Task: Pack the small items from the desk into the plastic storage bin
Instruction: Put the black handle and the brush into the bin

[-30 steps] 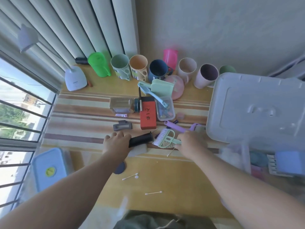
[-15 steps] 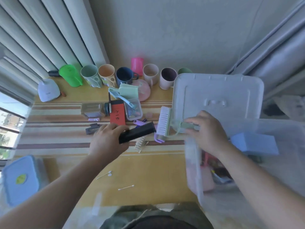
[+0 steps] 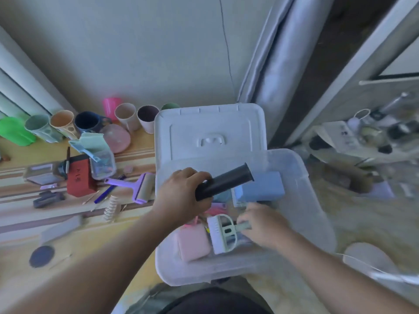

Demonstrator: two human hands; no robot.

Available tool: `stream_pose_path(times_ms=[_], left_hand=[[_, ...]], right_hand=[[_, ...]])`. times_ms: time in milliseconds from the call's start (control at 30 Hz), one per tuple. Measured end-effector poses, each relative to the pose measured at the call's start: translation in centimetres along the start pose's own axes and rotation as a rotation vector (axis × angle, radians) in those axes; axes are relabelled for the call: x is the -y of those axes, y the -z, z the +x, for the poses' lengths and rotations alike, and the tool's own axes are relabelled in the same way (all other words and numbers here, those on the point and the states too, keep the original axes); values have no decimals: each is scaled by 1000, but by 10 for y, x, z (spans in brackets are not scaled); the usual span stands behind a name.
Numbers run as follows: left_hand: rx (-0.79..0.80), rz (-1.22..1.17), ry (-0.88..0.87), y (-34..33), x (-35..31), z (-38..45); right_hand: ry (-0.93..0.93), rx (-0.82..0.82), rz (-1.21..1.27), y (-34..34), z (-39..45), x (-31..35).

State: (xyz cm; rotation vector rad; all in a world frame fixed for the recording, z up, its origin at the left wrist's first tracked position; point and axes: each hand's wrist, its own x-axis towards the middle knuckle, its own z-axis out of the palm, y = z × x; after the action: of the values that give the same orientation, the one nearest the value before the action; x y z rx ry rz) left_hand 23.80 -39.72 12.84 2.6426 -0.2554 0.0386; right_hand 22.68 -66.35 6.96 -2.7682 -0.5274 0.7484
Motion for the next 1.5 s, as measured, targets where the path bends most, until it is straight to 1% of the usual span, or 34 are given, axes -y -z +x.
stream_pose_path(times_ms=[67, 133, 200, 267, 333, 400, 433, 500, 533, 600, 667, 700, 767, 800, 833, 900, 967, 1033, 1133, 1200, 1267, 1333, 1433, 1500], left_hand=[[83, 26, 46, -19, -10, -4], [160, 52, 105, -32, -10, -10], [206, 75, 149, -41, -7, -17], [220, 101, 166, -47, -4, -23], [209, 125, 167, -50, -2, -26], [206, 161, 166, -54, 0, -27], [218, 182, 171, -56, -1, -26], [263, 195, 182, -63, -5, -20], [295, 181, 179, -68, -9, -16], [379, 151, 145, -80, -19, -8], [467, 150, 105, -92, -28, 1], [499, 152, 99, -97, -30, 4], [531, 165, 88, -104, -30, 6], [527, 189, 68, -108, -29, 6], [504, 217, 45, -111, -29, 6], [449, 217, 12, -115, -31, 8], [426, 167, -24, -118, -40, 9], [394, 128, -64, -122, -47, 8], [311, -8, -49, -122, -46, 3], [302, -69, -67, -120, -41, 0], [325, -28, -44, -118, -35, -3], [355, 26, 28, -116, -26, -8], [376, 68, 72, -111, -12, -18], [376, 74, 81, -106, -6, -24]], right_hand=[[80, 69, -46, -19, 11, 18], [125, 115, -37, -35, 22, 32], [148, 162, 43, -45, 31, 36], [162, 213, 148, -45, 35, 33], [149, 257, 210, -38, 34, 19], [51, 270, 235, -24, 27, -5], [-9, 240, 237, -16, 20, -20], [-91, 103, 217, 0, 4, -46], [-97, 20, 191, 7, -3, -54], [-39, -102, 133, 16, -10, -60], [17, -144, 55, 20, -11, -56], [11, -149, 16, 21, -10, -55], [-73, -168, -11, 23, -7, -55], [-111, -183, -25, 25, -6, -56], [-108, -194, -61, 26, -4, -56], [20, -168, -151, 26, 1, -48], [156, -98, -197, 20, 6, -34], [191, -43, -221, 16, 10, -24], [173, -5, -196, 18, 16, -26], [147, -4, -180, 19, 19, -36], [84, -34, -194, 16, 22, -51], [17, -45, -221, 9, 27, -63], [-62, -27, -283, -8, 34, -73], [-100, -8, -280, -19, 38, -78]])
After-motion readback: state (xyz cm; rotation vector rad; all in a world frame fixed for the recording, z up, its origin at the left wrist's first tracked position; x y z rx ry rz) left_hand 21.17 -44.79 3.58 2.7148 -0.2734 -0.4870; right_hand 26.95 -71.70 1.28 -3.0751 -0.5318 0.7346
